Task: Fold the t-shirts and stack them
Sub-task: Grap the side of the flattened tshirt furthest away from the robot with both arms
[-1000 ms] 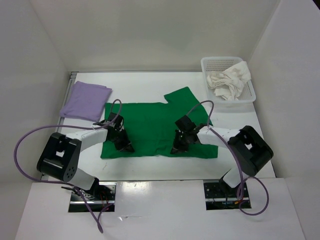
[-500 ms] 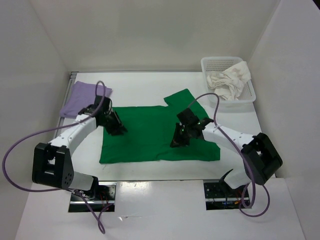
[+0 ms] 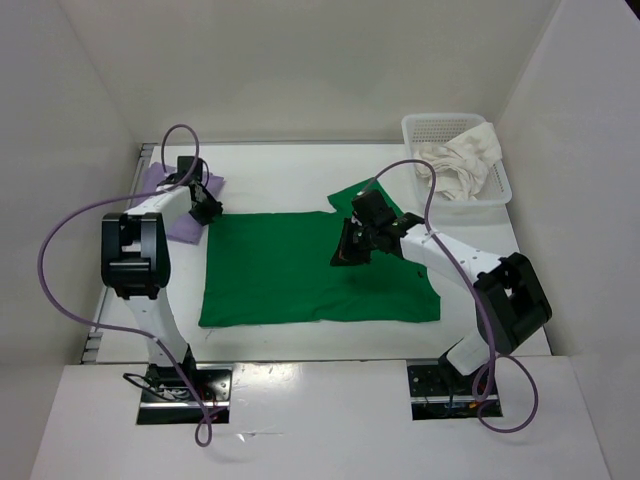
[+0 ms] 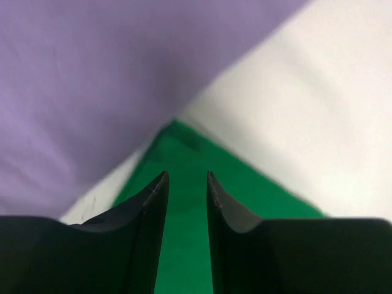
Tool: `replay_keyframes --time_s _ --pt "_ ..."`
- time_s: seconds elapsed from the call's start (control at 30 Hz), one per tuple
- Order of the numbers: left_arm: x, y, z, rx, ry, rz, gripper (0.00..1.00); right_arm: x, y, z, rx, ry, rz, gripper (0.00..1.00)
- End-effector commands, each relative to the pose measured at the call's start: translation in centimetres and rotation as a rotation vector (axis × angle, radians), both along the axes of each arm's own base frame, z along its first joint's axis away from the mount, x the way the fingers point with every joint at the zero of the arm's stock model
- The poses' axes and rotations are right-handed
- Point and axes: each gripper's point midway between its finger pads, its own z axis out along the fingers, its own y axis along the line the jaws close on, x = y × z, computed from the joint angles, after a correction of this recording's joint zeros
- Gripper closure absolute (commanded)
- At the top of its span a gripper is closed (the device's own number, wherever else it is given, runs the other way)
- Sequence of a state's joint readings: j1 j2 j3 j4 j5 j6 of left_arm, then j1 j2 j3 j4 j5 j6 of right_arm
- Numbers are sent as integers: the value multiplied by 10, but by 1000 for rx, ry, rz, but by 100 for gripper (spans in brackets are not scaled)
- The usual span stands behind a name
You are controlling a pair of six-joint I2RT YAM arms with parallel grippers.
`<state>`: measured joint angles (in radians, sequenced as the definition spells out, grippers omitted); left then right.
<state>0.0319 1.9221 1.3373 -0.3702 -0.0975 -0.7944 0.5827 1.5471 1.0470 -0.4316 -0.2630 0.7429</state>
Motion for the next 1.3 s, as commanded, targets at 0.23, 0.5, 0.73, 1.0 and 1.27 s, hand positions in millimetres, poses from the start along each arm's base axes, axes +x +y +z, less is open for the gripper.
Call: replay_keyframes --time_s 0.23,0.5,0.73,1.0,1.27 --pt "46 28 1 100 -48 44 60 15 3 8 40 -53 24 92" --pt "35 35 -12 143 -4 58 62 25 -5 12 43 -74 -10 90" --pt "31 41 -12 175 6 66 59 34 -9 17 52 -91 -30 89" --pt "25 28 -25 189 46 17 59 50 -7 29 68 -120 -35 89" --pt "22 18 -28 205 54 -4 62 71 -5 45 83 -162 -47 89"
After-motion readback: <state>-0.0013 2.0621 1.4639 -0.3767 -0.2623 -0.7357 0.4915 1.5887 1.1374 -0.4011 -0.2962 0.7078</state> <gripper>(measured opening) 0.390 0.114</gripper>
